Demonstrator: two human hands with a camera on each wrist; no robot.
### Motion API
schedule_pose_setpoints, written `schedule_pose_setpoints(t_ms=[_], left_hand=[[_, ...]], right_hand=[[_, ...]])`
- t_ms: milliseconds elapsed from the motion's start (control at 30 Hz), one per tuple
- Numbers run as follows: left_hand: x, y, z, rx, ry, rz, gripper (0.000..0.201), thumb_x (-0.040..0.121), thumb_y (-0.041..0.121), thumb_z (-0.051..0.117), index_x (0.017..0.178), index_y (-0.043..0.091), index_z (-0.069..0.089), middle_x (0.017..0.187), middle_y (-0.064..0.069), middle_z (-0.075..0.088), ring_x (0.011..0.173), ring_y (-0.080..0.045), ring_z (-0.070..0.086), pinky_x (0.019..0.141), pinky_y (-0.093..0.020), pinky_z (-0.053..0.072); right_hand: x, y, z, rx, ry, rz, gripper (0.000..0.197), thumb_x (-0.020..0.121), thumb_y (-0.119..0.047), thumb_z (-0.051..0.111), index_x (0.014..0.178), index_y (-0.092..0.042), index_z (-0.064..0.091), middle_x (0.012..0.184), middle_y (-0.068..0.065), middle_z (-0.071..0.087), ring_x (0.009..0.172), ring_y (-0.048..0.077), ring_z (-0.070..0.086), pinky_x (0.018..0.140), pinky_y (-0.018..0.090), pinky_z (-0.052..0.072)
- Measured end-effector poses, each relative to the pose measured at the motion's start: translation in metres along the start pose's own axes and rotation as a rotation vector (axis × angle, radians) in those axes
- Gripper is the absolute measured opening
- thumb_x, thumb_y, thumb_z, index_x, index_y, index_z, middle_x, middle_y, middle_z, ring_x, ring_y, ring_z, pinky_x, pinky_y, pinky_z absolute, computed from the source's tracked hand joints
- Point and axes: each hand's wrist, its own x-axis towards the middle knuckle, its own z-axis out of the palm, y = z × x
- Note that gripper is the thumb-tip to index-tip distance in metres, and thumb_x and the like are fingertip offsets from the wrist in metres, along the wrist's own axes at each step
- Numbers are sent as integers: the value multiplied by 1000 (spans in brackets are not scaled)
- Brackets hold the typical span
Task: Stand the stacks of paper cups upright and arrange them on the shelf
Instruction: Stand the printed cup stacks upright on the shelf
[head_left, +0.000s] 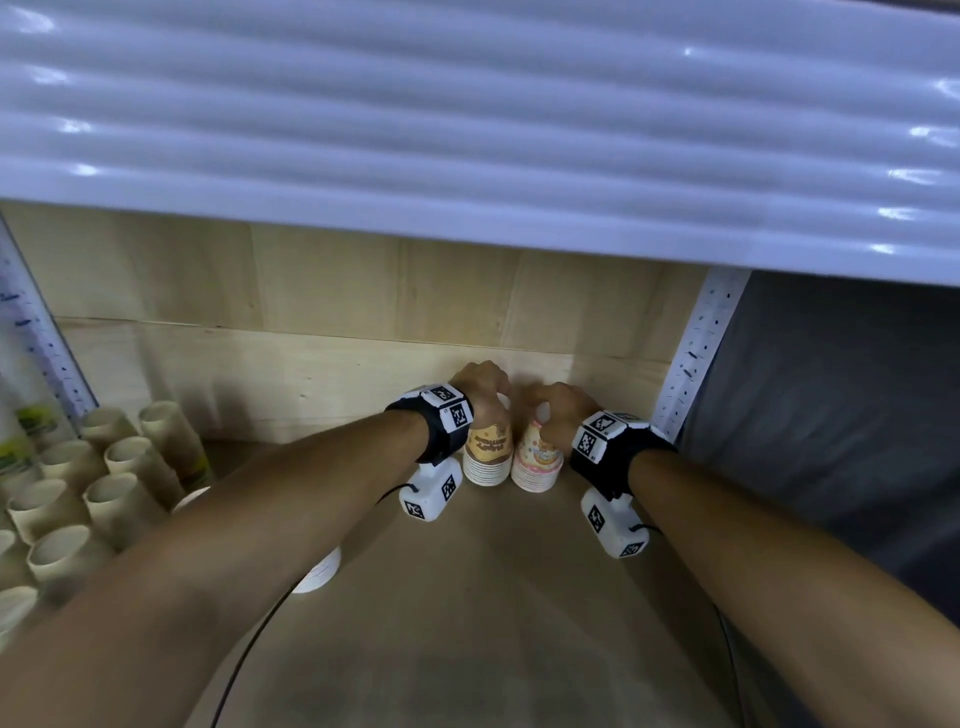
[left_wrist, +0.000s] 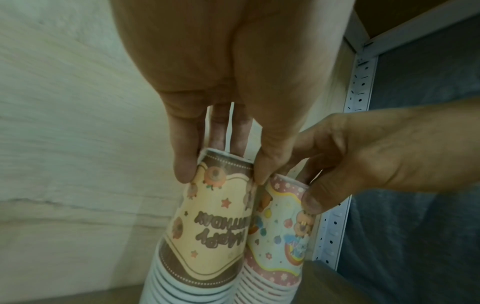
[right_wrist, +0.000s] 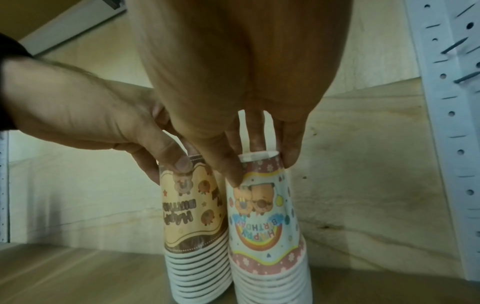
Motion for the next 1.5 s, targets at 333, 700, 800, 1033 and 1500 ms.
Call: schedule_pose_setpoints(t_ms=[333, 700, 800, 1033, 1500], left_hand=[[9, -4, 6, 24, 4, 33, 50, 83, 26, 74, 130, 15, 61, 136, -5, 51, 121, -26, 52, 81, -26, 43], [6, -2, 4, 18, 14, 67, 54, 85, 25, 72, 134, 14, 55, 138, -6, 49, 125, -25, 48, 91, -27, 42], [0, -5, -3, -16, 29, 75, 54, 84, 27, 72, 134, 15, 55, 138, -7, 50, 124, -25, 50, 93, -28, 43], [-28, -7, -36, 15, 45, 41, 54, 83, 31, 74, 131, 20, 54, 139, -4, 46, 120, -24, 52, 88, -28, 44], [-136, -63, -119, 103, 123, -152, 44, 84, 32, 74, 124, 22, 59, 135, 1, 45, 119, -23, 50, 84, -28, 40]], right_hand=[[8, 4, 3, 99, 24, 8, 42, 88, -8, 56, 128, -20, 61, 126, 8, 63, 118, 27, 58, 97, 34, 49], [5, 8, 11, 48, 111, 44, 31, 77, -11, 57, 103, -26, 65, 105, 7, 61, 103, 27, 61, 80, 31, 52], [2, 7, 5, 13, 126, 38, 38, 77, -18, 58, 112, -32, 64, 113, 5, 60, 109, 26, 61, 87, 36, 54], [-14, -21, -16, -45, 131, 10, 37, 85, -18, 54, 121, -21, 62, 123, 9, 58, 112, 28, 57, 93, 38, 52], [-38, -135, -15, 24, 85, -90, 43, 79, -20, 61, 119, -35, 59, 132, -3, 51, 119, 19, 52, 85, 24, 41]])
